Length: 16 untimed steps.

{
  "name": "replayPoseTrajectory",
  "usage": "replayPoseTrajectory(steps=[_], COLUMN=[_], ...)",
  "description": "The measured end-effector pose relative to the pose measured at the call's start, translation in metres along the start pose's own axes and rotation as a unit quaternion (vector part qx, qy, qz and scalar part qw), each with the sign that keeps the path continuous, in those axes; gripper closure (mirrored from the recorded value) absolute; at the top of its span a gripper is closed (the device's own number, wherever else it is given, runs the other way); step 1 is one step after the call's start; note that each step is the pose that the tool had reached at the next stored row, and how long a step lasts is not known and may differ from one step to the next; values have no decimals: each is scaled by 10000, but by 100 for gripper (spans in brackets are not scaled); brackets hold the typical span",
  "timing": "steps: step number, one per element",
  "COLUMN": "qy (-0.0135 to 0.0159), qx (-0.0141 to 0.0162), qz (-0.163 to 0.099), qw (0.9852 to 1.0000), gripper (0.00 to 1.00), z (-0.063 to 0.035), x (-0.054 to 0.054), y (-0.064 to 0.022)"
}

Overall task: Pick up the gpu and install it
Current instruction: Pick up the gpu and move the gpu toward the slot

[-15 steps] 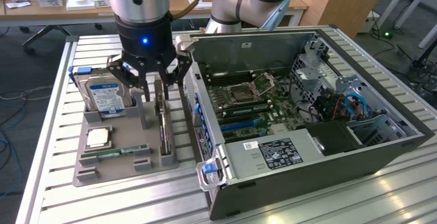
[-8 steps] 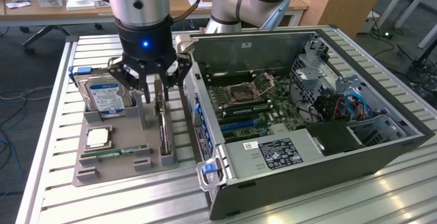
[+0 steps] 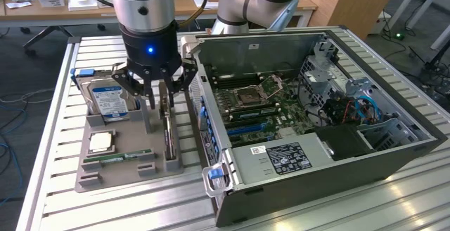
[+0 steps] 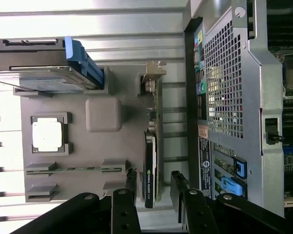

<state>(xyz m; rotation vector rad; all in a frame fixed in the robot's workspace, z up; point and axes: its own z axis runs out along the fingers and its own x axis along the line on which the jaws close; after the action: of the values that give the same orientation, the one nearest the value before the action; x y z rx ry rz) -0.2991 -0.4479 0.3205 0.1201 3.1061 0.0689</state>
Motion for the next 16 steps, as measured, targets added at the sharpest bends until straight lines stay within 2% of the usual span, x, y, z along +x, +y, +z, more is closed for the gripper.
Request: replayPoseTrajectory(steps=[6, 16], qy=[-1, 0], qx=[-1, 0], qz=[0, 0], qw=[10000, 10000], gripper=[58, 58], z=[5, 3], x=[0, -8], y=[-7, -110])
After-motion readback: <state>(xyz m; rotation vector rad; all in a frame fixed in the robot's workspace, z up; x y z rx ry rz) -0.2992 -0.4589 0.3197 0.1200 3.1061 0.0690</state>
